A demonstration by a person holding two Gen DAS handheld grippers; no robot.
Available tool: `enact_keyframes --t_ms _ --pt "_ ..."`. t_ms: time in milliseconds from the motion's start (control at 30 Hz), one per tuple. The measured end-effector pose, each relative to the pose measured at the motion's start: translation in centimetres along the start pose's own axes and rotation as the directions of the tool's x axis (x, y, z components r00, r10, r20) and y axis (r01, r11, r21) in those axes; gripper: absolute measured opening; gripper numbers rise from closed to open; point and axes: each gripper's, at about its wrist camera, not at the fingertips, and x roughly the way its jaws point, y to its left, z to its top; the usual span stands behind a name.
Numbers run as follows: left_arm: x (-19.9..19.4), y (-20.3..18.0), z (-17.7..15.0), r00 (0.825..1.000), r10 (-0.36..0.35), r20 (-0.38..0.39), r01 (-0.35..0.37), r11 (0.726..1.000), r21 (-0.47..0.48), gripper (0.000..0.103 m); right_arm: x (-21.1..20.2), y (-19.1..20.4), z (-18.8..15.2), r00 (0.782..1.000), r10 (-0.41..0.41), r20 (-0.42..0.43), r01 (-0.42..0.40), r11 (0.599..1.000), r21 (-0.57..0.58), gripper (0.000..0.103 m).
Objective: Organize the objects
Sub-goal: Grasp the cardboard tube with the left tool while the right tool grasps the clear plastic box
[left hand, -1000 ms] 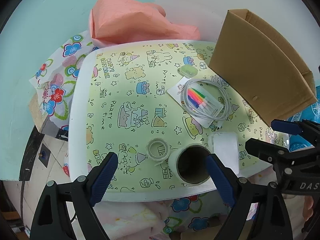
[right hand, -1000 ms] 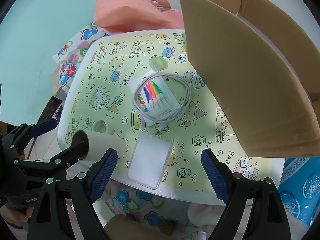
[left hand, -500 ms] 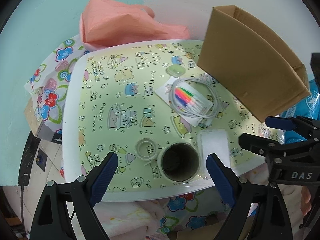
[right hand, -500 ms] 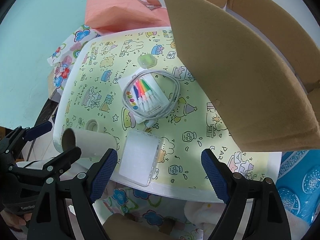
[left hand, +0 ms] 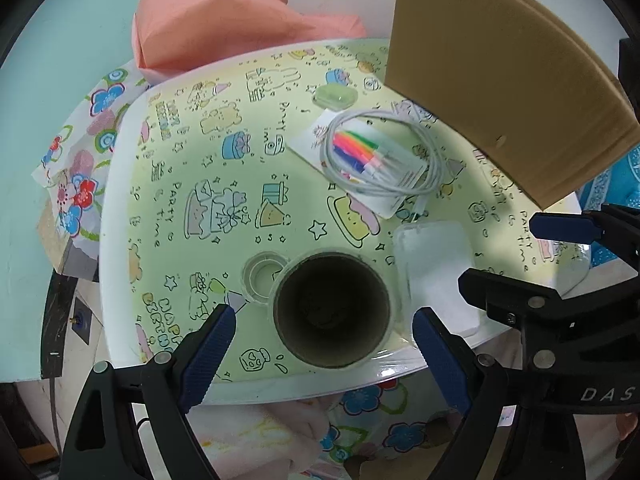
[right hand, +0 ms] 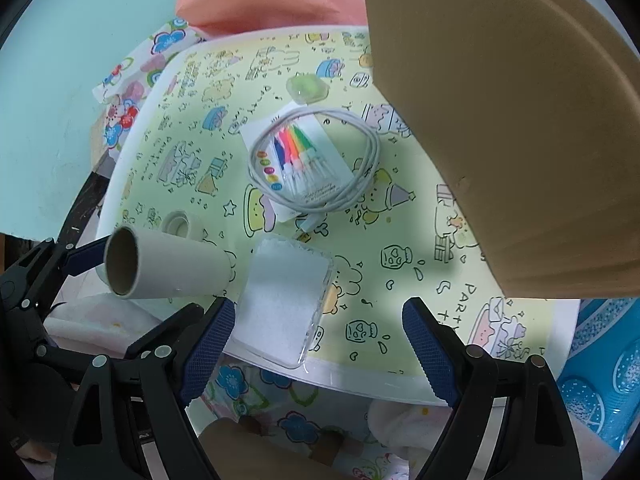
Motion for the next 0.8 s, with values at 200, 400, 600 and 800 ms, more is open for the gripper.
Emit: enact_keyframes --t_ms 200,400,600,800 --pt "1.2 0.9 0.1 1.0 0.016 -0.014 -0.016 0.999 -0.036 0.083 1.2 -0.8 0.2 1.0 -0.015 -0.019 0.016 0.999 0.044 0.088" --pt "1.6 0.8 -0.1 0.999 -0.027 -0.022 0.026 0.999 -0.032 0.056 2.4 -1.3 0.4 0.999 -0.01 -0.048 0.014 0.996 0.084 0.088" --pt "1.4 0.2 -0.6 1.0 -0.001 0.003 0.001 1.0 0.009 0.046 3.1 -1.1 0.3 0.998 -0.013 -0.067 0.019 0.995 0.095 0.088" --pt "1.3 2.1 -0.8 0.999 -0.033 0.008 0.033 0.998 -0.046 0.045 3.6 -0.2 0.7 0.996 -0.028 -0.086 0.036 0.995 0.091 0.088"
